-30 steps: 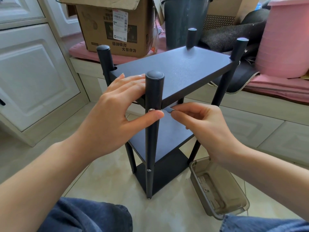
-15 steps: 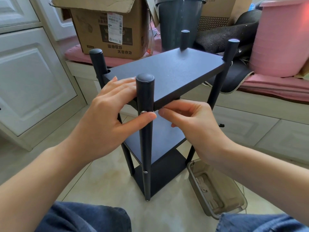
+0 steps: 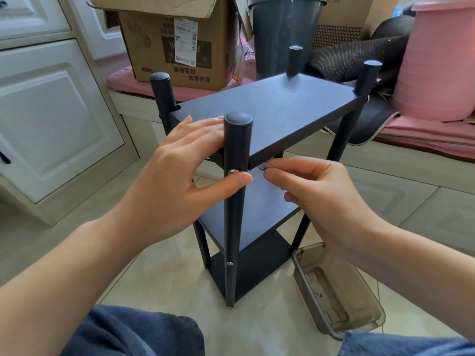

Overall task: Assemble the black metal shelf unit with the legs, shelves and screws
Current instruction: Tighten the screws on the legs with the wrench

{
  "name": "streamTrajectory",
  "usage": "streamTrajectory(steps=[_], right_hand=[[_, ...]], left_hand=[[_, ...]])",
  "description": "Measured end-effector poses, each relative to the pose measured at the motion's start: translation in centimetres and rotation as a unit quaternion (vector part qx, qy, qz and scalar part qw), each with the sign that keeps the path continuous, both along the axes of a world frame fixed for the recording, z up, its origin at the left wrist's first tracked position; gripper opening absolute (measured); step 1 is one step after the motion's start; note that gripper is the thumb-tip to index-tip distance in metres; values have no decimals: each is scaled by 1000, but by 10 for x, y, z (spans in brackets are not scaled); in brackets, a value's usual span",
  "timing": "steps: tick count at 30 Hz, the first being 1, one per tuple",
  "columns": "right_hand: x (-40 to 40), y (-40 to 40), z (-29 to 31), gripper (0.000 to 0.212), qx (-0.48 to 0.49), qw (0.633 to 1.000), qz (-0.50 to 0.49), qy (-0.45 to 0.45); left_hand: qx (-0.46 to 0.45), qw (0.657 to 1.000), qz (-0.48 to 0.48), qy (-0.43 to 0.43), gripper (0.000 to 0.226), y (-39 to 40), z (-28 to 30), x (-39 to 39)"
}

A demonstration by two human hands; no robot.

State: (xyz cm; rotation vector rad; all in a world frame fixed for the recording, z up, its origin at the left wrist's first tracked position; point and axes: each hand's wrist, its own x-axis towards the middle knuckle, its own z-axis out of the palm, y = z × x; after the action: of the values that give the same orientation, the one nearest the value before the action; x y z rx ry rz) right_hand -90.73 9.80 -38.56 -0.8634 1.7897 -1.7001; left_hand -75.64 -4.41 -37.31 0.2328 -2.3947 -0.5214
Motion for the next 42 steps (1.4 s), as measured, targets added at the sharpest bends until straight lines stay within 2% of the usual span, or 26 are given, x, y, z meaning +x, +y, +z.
streamTrajectory(steps=[10, 15, 21, 27, 34, 42], right_hand=[[2, -2, 1, 14, -12, 1000, 22, 13], [-2, 3, 1, 19, -12, 996, 34, 75], [-9, 11, 1, 14, -29, 980, 15, 198], [-11, 11, 3, 9, -42, 972, 4, 230], [-6, 4, 3, 9, -62, 983, 9, 174], [8, -4, -3, 10, -49, 997, 30, 45]], left_hand=[[3, 1000, 1, 0, 52, 0, 0, 0], [0, 1000, 2, -2, 52, -1, -1, 0], [2, 1000, 3, -3, 54, -1, 0, 0], [1, 1000, 3, -3, 55, -1, 0, 0], [0, 1000, 4, -6, 55, 0, 0, 0], [3, 1000, 0, -5, 54, -1, 0, 0]])
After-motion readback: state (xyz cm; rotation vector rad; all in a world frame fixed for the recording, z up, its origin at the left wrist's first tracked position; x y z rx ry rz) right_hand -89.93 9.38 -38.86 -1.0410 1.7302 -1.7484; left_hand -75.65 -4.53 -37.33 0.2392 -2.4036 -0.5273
